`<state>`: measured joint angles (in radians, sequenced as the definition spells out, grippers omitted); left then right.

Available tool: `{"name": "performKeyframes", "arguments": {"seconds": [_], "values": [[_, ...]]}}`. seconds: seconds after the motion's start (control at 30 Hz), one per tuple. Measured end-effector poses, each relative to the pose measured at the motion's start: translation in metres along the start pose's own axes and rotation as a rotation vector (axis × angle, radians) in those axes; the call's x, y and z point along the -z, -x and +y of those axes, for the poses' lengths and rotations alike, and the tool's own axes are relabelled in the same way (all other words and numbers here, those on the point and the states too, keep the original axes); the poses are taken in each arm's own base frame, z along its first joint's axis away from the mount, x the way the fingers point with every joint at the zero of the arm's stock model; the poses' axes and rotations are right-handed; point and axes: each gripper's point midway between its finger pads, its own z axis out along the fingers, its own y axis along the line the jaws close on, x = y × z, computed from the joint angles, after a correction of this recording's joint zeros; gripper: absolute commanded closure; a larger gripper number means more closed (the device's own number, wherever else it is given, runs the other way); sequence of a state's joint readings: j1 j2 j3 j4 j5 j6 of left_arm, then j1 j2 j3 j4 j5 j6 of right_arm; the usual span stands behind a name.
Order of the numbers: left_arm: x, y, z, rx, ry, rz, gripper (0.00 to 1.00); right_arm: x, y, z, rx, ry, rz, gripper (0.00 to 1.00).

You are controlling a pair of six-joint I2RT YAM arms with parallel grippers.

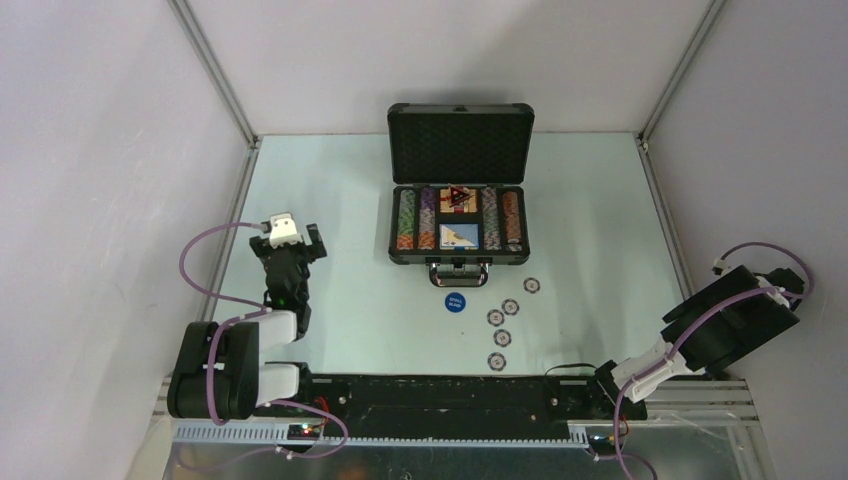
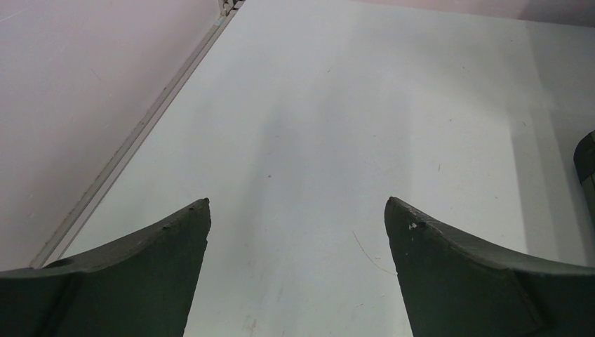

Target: Pack up texas hold em set

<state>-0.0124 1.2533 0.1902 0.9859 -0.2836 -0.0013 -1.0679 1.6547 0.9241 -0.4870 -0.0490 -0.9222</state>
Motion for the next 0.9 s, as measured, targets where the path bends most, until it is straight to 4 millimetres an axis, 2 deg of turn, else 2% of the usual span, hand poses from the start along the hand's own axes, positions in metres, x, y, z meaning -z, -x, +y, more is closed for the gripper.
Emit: {"name": "performKeyframes", "arguments": {"seconds": [0.37,0.9], "values": [[0.000,0.000,0.000,0.000,0.000,0.000,0.02,-0.007,0.002,-0.007,0.000,-0.027,-0.003,0.59],[0.000,0.000,0.000,0.000,0.000,0.000,0.02,-0.018,0.002,-0.006,0.034,-0.018,0.010,0.59]]}}
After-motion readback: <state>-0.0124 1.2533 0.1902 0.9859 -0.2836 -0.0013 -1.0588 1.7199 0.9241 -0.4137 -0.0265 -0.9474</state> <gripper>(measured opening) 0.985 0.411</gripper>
